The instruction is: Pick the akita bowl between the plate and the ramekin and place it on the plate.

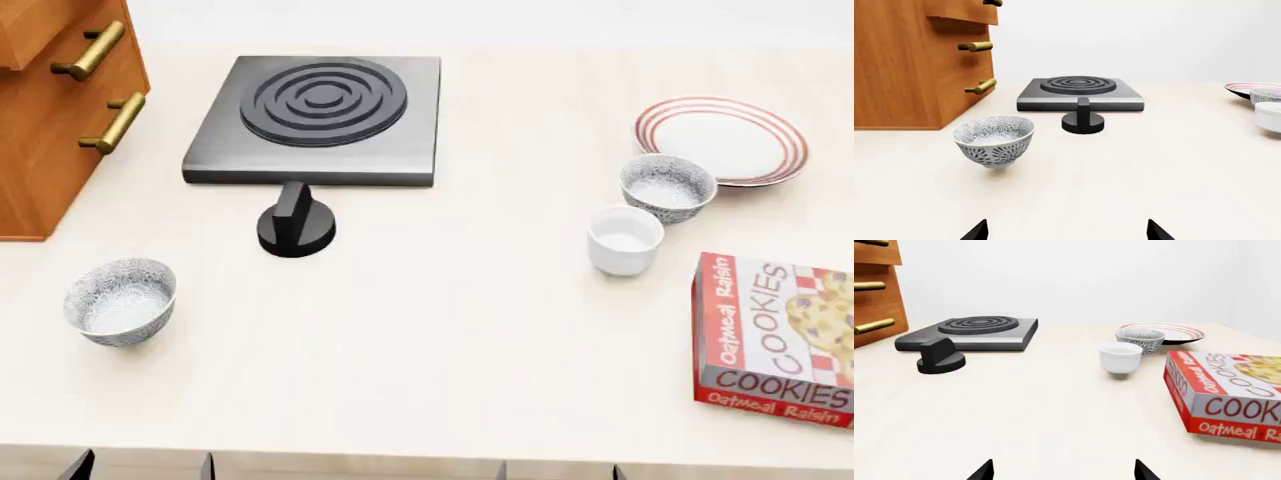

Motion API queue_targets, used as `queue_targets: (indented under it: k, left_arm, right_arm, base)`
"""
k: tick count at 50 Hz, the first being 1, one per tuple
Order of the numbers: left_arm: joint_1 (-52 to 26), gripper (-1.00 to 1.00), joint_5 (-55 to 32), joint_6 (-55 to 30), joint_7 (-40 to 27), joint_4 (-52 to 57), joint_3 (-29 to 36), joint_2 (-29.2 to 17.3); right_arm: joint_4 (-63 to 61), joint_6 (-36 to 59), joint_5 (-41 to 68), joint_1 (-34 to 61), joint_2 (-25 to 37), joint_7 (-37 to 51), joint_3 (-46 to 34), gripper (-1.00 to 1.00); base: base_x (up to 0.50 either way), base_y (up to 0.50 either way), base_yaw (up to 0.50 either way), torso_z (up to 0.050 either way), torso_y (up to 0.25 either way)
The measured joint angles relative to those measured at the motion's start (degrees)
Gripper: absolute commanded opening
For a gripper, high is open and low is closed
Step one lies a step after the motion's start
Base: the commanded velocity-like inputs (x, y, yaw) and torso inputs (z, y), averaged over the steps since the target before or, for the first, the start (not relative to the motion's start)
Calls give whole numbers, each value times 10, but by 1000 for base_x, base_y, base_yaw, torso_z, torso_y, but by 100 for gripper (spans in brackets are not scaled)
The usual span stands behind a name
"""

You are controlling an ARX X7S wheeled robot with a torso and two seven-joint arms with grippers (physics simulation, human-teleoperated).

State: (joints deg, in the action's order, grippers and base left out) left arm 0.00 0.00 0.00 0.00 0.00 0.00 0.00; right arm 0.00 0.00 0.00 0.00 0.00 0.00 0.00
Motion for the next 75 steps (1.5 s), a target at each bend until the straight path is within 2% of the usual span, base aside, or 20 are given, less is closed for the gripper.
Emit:
queue_targets:
  k: [46, 62, 75]
  left_arm:
    - [-22, 100, -45, -20, -101, -15, 63, -60]
    - [-68, 100, -82, -88, -131, 10, 32, -80]
    - [-117, 100, -101, -112, -159, -20, -7, -99]
  right_arm:
    - [-17, 29, 34, 0, 40, 63, -49, 100]
    - [-124, 114, 43, -5, 61, 77, -68, 100]
    - [-225, 210, 58, 24, 79, 81, -78, 100]
  base:
    - [0, 0, 0, 0, 0]
    - [0, 0, 0, 0, 0]
    - [0, 0, 0, 0, 0]
